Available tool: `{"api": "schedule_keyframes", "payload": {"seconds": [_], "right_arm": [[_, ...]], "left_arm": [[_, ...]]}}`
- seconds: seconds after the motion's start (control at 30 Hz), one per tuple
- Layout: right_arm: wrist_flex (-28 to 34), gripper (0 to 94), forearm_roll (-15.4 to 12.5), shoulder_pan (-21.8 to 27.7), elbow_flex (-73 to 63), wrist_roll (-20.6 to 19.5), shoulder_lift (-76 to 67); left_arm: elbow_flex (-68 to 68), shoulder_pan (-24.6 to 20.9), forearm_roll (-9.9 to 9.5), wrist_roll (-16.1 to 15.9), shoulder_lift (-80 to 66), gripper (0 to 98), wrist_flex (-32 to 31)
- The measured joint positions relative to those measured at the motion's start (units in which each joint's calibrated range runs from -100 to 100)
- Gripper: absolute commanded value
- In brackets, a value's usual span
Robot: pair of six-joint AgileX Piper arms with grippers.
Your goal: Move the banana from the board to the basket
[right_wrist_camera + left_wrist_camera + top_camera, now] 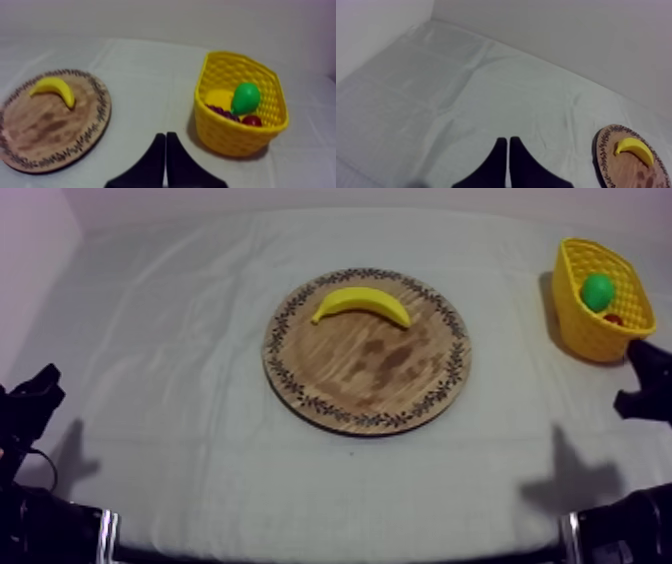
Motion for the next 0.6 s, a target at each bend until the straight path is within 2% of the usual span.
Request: {"api": "schedule_keyframes", "payload": {"seconds": [0.27, 0.6], "right_arm": [[5.52, 0.6, 0.47, -6.36, -23.44, 1.9, 16.88], [16.32, 0.6, 4.08, -16.4, -56.17, 6.71, 47.27]], "left_arm": [[0.0, 0.0, 0.0, 0.0, 0.0, 0.1, 0.0], [0.0, 0.0, 0.0, 0.0, 0.0, 0.1, 0.0]]}}
